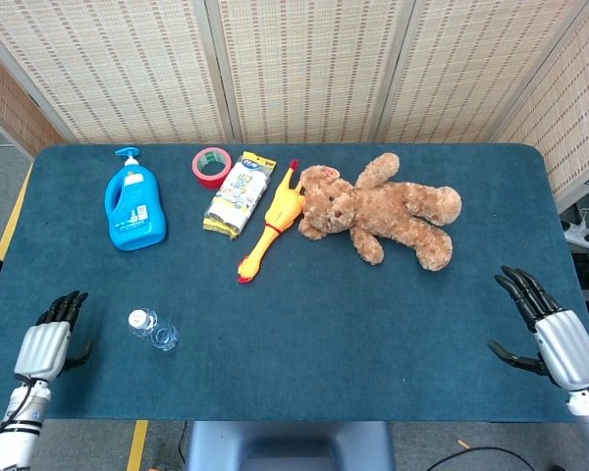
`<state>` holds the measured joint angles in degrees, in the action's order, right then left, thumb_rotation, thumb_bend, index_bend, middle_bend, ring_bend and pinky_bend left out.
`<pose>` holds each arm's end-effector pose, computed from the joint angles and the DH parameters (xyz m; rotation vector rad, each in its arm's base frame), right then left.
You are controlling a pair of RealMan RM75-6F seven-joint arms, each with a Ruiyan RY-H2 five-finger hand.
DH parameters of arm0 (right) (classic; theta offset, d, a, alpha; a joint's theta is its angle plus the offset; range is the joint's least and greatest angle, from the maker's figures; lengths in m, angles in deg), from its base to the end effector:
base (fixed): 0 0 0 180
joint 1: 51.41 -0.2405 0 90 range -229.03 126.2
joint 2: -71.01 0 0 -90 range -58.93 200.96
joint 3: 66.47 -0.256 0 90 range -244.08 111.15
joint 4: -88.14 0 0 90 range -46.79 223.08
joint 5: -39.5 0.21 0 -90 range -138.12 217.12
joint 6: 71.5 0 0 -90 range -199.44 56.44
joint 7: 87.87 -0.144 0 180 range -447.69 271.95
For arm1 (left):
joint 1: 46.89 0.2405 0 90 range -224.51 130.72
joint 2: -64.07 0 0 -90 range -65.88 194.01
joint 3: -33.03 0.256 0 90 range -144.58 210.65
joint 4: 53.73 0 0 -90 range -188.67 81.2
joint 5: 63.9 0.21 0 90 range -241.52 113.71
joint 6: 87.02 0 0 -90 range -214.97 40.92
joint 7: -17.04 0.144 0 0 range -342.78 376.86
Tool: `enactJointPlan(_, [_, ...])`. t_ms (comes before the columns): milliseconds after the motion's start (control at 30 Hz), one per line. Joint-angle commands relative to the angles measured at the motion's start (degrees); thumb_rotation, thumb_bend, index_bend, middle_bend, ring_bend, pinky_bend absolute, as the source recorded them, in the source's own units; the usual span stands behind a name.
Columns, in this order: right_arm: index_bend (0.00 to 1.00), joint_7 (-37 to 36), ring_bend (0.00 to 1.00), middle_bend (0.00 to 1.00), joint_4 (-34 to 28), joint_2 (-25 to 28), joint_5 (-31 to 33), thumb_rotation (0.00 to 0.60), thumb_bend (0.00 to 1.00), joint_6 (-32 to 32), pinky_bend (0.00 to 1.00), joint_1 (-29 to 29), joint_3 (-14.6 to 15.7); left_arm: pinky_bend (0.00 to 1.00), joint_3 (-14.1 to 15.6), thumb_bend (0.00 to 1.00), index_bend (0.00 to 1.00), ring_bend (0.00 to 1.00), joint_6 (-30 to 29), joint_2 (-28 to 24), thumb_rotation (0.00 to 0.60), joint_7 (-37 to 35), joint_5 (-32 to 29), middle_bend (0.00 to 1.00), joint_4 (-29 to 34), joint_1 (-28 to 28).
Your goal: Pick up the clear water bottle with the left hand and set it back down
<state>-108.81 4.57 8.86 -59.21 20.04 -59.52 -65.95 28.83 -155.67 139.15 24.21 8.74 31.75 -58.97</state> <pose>-0.3020 -0.1849 0.1764 1.5446 -0.9126 1.2125 -0.3310 0.2207 0.0820 -1.4372 -1.1044 -0.6980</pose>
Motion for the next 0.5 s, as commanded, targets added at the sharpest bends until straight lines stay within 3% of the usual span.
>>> enactJointPlan(33, [0.0,-0.1,0.0,0.0,0.1,0.1,-0.5,0.6,0.14,0.1,0.26,0.0,0.2,0.19,0.5,0.4,0.0,0.0,3.0,-2.1,0.6,-8.6,1.9,0.0,2.7,-0.8])
enactJointPlan(300, [0.0,-2.5,0.0,0.0,1.1,0.6,-0.9,0.6,0.14,0.4,0.26,-0.2,0.3,0.18,0.3,0.4,0.0,0.0,2.5,-1.7,0.6,-28.7,5.7,0.0,6.3,0.2])
enactJointPlan(500, [0.0,-4.0,0.0,0.0,2.0,0.6,-1.4,0.6,0.14,1.9,0.26,0.2,0.3,0.18,1.3,0.4,0.0,0.0,3.0,-0.7,0.6,-35.2,9.2,0.0,7.0,-0.7])
